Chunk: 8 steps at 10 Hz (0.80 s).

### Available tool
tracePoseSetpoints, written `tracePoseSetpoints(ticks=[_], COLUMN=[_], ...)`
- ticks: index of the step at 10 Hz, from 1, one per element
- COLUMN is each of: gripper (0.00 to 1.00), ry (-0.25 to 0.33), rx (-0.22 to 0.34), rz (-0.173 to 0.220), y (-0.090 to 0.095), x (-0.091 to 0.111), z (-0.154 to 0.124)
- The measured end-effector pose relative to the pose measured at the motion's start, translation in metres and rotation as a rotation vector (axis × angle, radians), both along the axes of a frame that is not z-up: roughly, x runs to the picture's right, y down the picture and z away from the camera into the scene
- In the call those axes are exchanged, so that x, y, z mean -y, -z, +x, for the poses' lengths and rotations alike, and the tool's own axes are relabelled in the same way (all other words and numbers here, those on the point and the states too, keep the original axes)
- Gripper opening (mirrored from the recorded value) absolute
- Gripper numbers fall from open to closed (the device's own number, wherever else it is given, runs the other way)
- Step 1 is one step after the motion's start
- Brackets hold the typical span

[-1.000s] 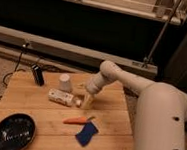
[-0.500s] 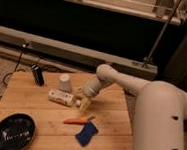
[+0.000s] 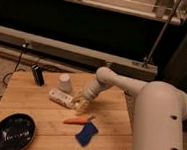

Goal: Stand the bottle upright

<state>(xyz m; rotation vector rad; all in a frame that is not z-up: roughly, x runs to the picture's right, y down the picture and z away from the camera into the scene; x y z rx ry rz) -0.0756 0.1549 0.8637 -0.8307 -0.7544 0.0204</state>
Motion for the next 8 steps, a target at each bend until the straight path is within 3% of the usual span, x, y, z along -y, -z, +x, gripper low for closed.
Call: tracePoseSetpoints(ticks=[8], gripper=[0.53], ry=[0.004], rx=[-0.044], rz=[-0.005], y=[0.0018], x=[-0.0029], z=[0.0130])
